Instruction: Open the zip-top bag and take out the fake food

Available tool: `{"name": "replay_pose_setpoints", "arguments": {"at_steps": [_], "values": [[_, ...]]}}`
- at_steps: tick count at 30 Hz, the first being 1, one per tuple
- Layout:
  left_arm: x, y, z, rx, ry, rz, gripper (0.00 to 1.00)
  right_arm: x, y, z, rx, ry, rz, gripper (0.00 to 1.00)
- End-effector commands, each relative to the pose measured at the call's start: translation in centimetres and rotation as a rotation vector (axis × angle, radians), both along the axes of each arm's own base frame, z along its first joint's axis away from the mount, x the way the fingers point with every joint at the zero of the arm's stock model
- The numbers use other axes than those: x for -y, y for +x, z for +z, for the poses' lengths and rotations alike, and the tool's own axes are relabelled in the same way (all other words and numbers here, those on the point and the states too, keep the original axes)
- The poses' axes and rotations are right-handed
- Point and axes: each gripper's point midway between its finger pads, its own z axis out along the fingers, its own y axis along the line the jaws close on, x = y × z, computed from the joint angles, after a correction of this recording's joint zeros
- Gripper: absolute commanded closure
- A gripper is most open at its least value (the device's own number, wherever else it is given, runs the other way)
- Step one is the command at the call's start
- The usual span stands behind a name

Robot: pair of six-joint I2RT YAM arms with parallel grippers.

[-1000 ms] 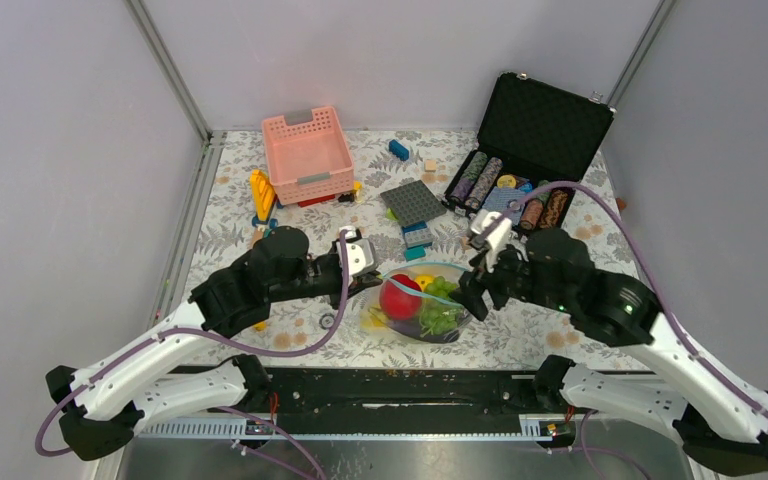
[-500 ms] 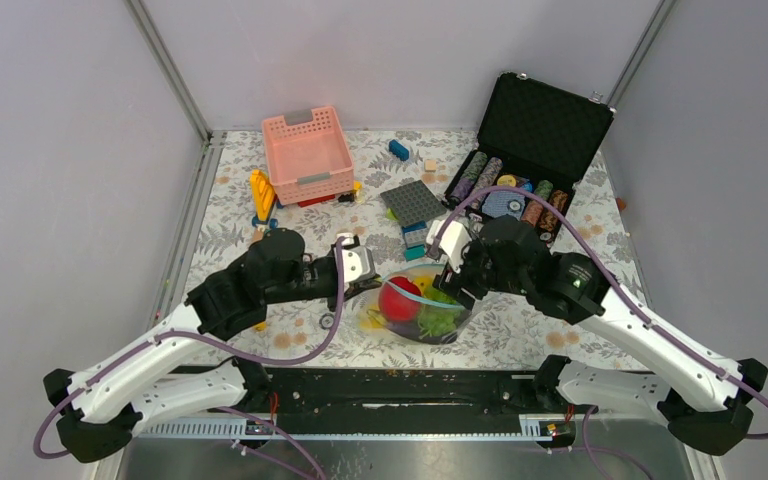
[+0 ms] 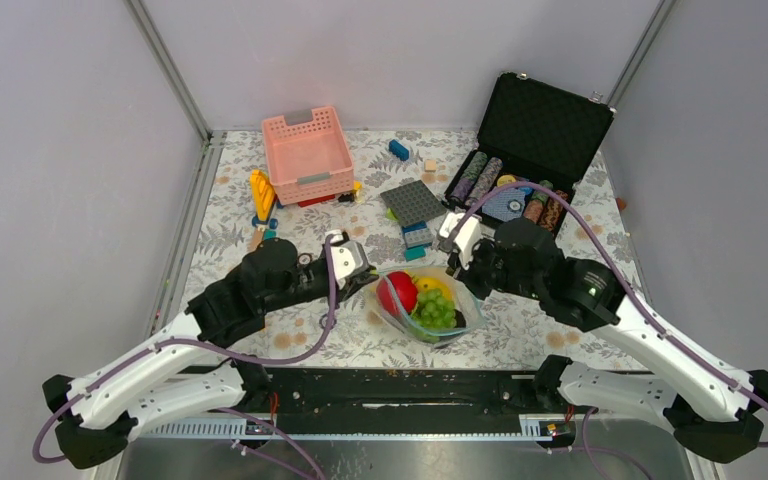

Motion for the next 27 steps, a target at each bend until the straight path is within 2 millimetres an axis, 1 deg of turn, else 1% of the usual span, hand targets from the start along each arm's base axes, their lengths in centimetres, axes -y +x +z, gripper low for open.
{"name": "replay_pose_setpoints", "arguments": {"at_steps": [1, 2, 5, 7, 10, 11, 13, 14, 17, 20, 22, 23, 27], "values": [[0.0, 4.1, 4.5, 0.038, -0.203, 0.236, 0.73, 0.6, 0.4, 3.1, -0.024, 0.164, -0.157, 1.00], [0.1, 4.6, 5.2, 0.034, -0.229, 0.261, 0.68, 0.7, 0.4, 3.4, -0.036, 0.187, -0.178, 1.00], [0.9, 6.3, 6.6, 0.028, -0.266, 0.325, 0.63, 0.7, 0.0, 4.6, -0.065, 0.263, -0.216, 1.00], [1.6, 7.8, 7.0, 0.014, -0.273, 0.375, 0.57, 1.1, 0.2, 5.5, -0.079, 0.335, -0.281, 1.00], [2.6, 10.0, 6.8, -0.054, -0.269, 0.473, 0.50, 1.8, 0.7, 6.5, -0.112, 0.447, -0.403, 1.00], [2.7, 10.5, 6.6, -0.083, -0.257, 0.502, 0.48, 2.1, 1.0, 6.5, -0.123, 0.473, -0.446, 1.00], [2.9, 11.3, 5.8, -0.149, -0.228, 0.558, 0.45, 2.3, 1.5, 5.7, -0.153, 0.499, -0.521, 1.00], [2.9, 11.3, 5.3, -0.183, -0.215, 0.576, 0.44, 2.4, 1.9, 5.2, -0.165, 0.507, -0.555, 1.00], [2.8, 10.5, 3.6, -0.300, -0.196, 0.609, 0.42, 1.9, 2.8, 3.0, -0.218, 0.528, -0.642, 1.00], [2.1, 9.0, 1.9, -0.416, -0.192, 0.627, 0.41, 0.9, 3.6, 1.2, -0.271, 0.531, -0.702, 1.00], [1.2, 7.9, 1.1, -0.478, -0.204, 0.643, 0.41, -0.1, 4.2, 0.6, -0.292, 0.535, -0.719, 1.00], [0.5, 7.1, 1.3, -0.498, -0.231, 0.645, 0.41, -0.7, 4.4, 0.2, -0.305, 0.537, -0.723, 1.00], [-1.7, 4.8, 0.6, -0.605, -0.349, 0.669, 0.41, -3.7, 4.6, -0.2, -0.371, 0.576, -0.667, 1.00]]}}
